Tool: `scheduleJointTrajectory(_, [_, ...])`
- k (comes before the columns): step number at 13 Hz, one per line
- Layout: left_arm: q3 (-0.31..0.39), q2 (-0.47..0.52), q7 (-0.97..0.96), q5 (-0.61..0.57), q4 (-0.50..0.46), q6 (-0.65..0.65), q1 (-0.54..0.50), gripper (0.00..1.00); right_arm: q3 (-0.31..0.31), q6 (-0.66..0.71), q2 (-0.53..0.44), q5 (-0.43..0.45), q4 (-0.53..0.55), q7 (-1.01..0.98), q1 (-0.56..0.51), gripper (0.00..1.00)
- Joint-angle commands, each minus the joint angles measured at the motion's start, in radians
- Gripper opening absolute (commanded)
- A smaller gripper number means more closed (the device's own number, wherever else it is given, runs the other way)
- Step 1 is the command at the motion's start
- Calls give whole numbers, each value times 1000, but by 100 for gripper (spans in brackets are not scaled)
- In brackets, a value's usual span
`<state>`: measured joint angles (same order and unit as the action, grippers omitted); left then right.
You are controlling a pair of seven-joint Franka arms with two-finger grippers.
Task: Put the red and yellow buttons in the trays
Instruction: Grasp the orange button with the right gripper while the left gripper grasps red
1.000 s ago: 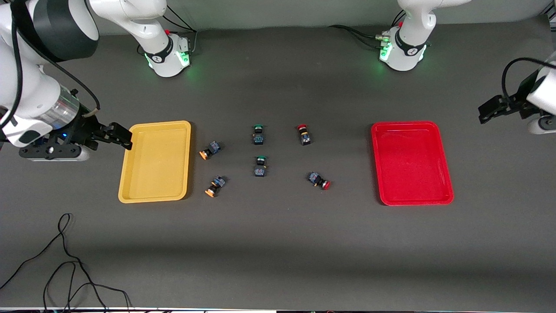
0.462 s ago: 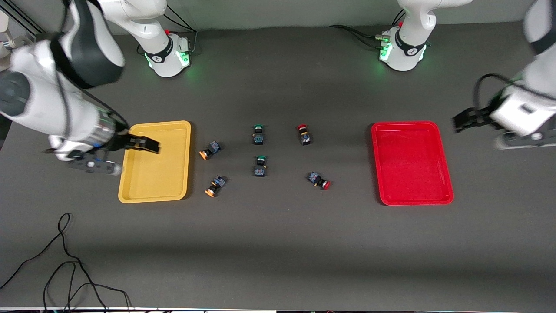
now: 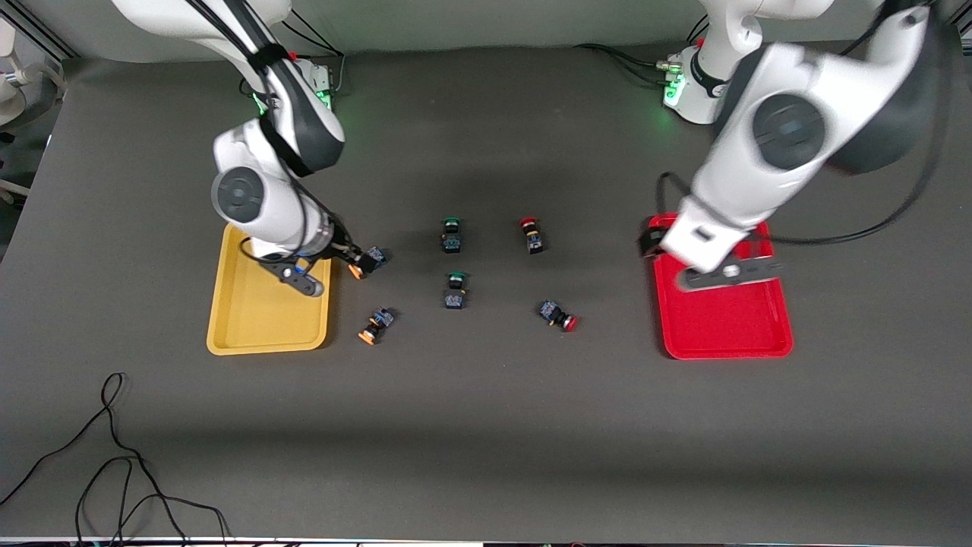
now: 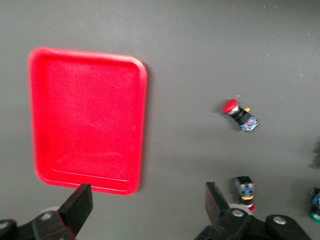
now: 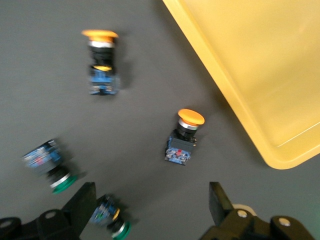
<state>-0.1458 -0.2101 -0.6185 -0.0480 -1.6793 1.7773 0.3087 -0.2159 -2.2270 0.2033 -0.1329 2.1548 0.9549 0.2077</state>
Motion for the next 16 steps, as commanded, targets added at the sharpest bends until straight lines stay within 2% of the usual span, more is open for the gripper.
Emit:
scheduleJointTrajectory(1, [17, -89, -171, -21, -22, 77, 108, 100, 9, -167, 66, -33, 95, 56, 7, 100])
scheduleJointTrajectory(3, [15, -121, -246, -23, -80, 181, 125, 99, 9, -195, 113, -34, 102, 88, 39, 100])
scheduleJointTrajectory(6, [12, -193, -413, -26, -141, 336, 214, 98, 10, -255, 169, -34, 109, 108, 42, 100])
scheduleJointTrajectory(8, [11, -209, -486, -26, -233, 462, 263, 98, 12, -256, 186, -34, 109, 119, 42, 100])
scheduleJointTrajectory(9, [11, -212, -532, -26, -285, 522, 282, 97, 13, -258, 186, -34, 109, 122, 42, 95])
scheduleJointTrajectory(10, [11, -219, -559, -26, -319, 571, 311, 97, 15, -258, 186, -33, 108, 122, 42, 85])
scheduleJointTrajectory(11, [11, -233, -602, -26, -332, 614, 326, 97, 15, -260, 186, -33, 108, 122, 41, 71])
scheduleJointTrajectory(14, [12, -319, -658, -26, -338, 726, 365, 95, 39, -261, 193, -28, 106, 119, 41, 39])
scheduleJointTrajectory(15, [12, -330, -659, -27, -341, 734, 372, 92, 41, -261, 191, -28, 106, 119, 41, 29])
scheduleJointTrajectory(16, [12, -334, -659, -27, -341, 734, 383, 85, 41, -260, 191, -28, 106, 119, 41, 19])
